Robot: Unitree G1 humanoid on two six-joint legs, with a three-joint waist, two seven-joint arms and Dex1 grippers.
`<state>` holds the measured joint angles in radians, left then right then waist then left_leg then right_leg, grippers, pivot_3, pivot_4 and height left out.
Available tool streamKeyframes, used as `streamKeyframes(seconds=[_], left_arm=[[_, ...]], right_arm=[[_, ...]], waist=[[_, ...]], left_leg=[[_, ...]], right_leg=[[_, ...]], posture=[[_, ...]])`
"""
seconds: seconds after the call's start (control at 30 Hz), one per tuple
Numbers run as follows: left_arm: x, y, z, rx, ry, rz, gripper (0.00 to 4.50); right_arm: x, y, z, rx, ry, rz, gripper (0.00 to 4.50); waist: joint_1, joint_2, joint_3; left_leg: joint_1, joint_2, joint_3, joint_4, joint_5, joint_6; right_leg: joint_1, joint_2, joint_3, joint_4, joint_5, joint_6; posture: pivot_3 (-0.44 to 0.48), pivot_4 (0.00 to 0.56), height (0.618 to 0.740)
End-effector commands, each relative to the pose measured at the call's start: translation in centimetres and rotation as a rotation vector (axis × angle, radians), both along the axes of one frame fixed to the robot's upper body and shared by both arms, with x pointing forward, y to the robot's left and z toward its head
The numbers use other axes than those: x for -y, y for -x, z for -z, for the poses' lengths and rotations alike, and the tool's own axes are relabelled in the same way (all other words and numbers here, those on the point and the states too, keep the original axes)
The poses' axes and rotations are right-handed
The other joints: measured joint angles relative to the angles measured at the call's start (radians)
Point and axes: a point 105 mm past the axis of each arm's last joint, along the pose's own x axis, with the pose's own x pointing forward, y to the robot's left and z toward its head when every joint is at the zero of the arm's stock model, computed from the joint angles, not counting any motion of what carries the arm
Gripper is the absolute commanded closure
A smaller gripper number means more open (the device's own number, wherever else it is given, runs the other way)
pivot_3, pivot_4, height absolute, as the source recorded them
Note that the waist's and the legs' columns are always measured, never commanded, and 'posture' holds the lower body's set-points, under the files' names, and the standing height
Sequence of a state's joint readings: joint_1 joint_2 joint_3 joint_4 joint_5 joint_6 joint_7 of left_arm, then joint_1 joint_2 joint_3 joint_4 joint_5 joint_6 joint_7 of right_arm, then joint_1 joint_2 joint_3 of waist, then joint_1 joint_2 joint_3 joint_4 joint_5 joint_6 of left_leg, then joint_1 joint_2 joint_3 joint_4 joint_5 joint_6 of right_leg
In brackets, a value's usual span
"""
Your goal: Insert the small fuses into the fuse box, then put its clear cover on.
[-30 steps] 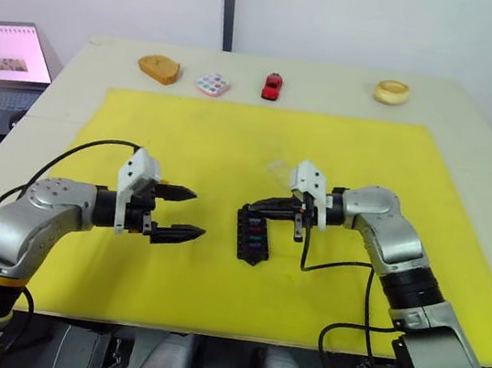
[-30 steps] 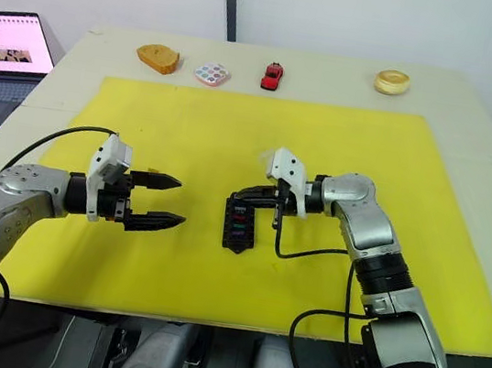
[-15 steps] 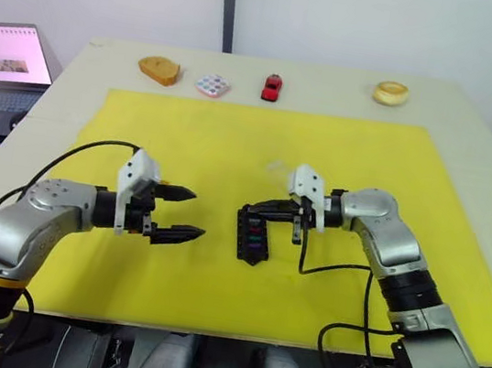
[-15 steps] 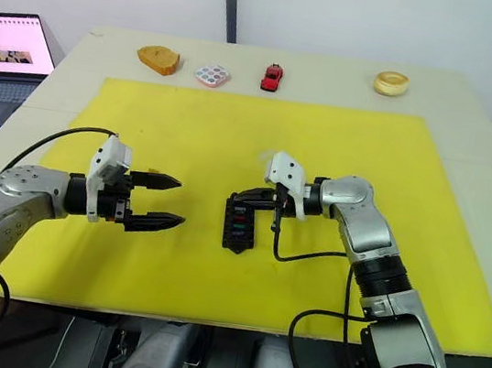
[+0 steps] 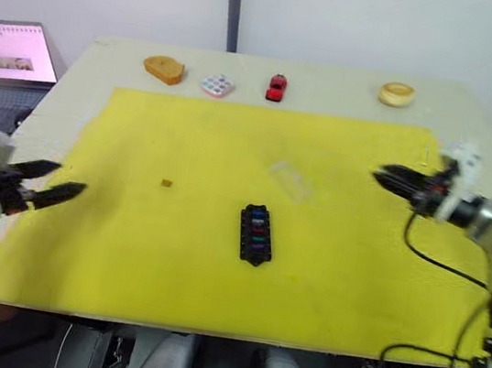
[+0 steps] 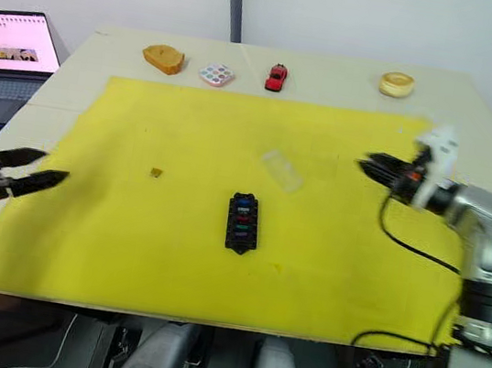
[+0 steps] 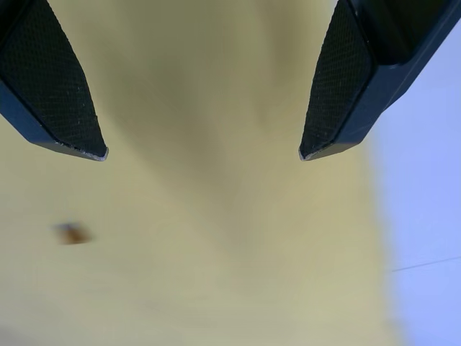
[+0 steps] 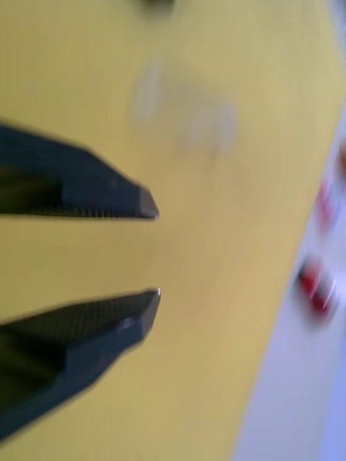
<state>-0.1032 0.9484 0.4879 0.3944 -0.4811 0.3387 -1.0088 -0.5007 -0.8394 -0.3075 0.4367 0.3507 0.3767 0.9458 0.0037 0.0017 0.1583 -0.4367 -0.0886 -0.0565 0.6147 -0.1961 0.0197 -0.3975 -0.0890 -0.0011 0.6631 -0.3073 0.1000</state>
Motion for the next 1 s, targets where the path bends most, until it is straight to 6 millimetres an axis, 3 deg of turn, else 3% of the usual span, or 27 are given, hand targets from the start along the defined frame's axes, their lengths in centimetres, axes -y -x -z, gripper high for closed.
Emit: streamKeyframes(seconds=[0.03,0.1,0.23,0.33,0.47,0.53,0.63,0.73,0.87,1.0], left_arm=[[-1.7,-0.5,-0.4,0.058,-0.049,-0.047,0.00],[-2.1,-0.6,0.2,0.048,-0.033,-0.055,0.00],[-1.4,-1.0,0.8,0.023,-0.024,-0.005,0.00],[0.3,-1.6,0.6,-0.007,0.008,0.076,0.00],[4.7,-3.4,-0.7,-0.042,0.131,0.248,0.00],[7.1,-4.3,-0.9,-0.076,0.209,0.332,0.00],[9.9,-5.7,-0.2,-0.132,0.241,0.433,0.00],[11.6,-6.5,0.6,-0.177,0.254,0.490,0.00],[13.3,-6.9,1.8,-0.252,0.261,0.566,0.00],[14.6,-6.3,2.7,-0.324,0.278,0.646,0.00]], right_arm=[[1.5,-0.6,-1.4,0.111,0.005,0.100,0.76],[1.7,-0.5,-0.5,0.102,0.037,0.115,0.05],[2.1,-0.7,0.2,0.100,0.031,0.159,0.05],[0.8,-1.2,-0.3,0.106,0.034,0.119,0.05],[-4.7,-1.7,-2.7,0.122,0.008,-0.077,0.05],[-8.9,-1.5,-4.0,0.115,-0.005,-0.222,0.05],[-15.2,-0.3,-4.9,0.066,0.018,-0.418,0.05],[-19.7,1.7,-5.6,0.061,0.002,-0.578,0.05],[-24.0,5.0,-5.6,0.049,0.009,-0.749,0.05],[-25.0,6.7,-5.0,0.027,-0.002,-0.782,0.05]], waist=[[-0.005,0.000,0.000],[-0.014,0.000,0.000],[-0.020,0.000,0.000],[-0.020,0.000,0.000],[-0.018,0.000,0.000],[-0.017,0.000,0.000],[-0.017,0.000,0.000],[-0.018,-0.002,-0.001],[-0.017,-0.003,0.000],[-0.013,-0.003,0.000]], left_leg=[[0.000,0.000,0.000,0.000,0.000,0.000],[0.000,0.001,0.000,0.000,0.001,0.000],[0.000,0.000,0.001,-0.002,0.001,0.001],[0.000,0.001,0.001,-0.001,0.001,0.001],[0.000,0.001,0.001,0.000,0.001,0.001],[0.000,0.001,0.001,0.000,0.001,0.001],[-0.002,0.000,0.000,0.001,0.001,0.001],[-0.003,0.001,0.000,0.001,0.001,0.001],[-0.007,0.000,0.000,0.002,0.002,0.001],[-0.007,0.000,-0.001,0.004,0.001,0.001]], right_leg=[[0.000,0.000,0.000,0.001,0.000,0.000],[0.001,0.000,0.000,0.001,0.000,0.000],[0.002,0.000,0.000,0.001,0.000,0.001],[0.002,0.000,0.000,0.002,0.000,0.001],[0.002,0.000,0.000,0.002,0.001,0.001],[0.002,0.000,0.000,0.003,0.001,0.001],[0.000,0.001,0.000,0.003,0.001,0.001],[-0.001,0.001,0.000,0.003,0.001,0.001],[-0.005,0.001,-0.001,0.004,0.001,0.001],[-0.004,0.001,-0.001,0.004,0.001,0.001]], posture=[[0.000,0.150,0.740],[0.000,0.150,0.740],[0.000,0.150,0.740],[0.000,0.150,0.740],[0.000,0.150,0.740],[0.000,0.150,0.740],[0.000,0.150,0.740],[0.000,0.150,0.740],[0.000,0.150,0.740],[0.000,0.150,0.740]])
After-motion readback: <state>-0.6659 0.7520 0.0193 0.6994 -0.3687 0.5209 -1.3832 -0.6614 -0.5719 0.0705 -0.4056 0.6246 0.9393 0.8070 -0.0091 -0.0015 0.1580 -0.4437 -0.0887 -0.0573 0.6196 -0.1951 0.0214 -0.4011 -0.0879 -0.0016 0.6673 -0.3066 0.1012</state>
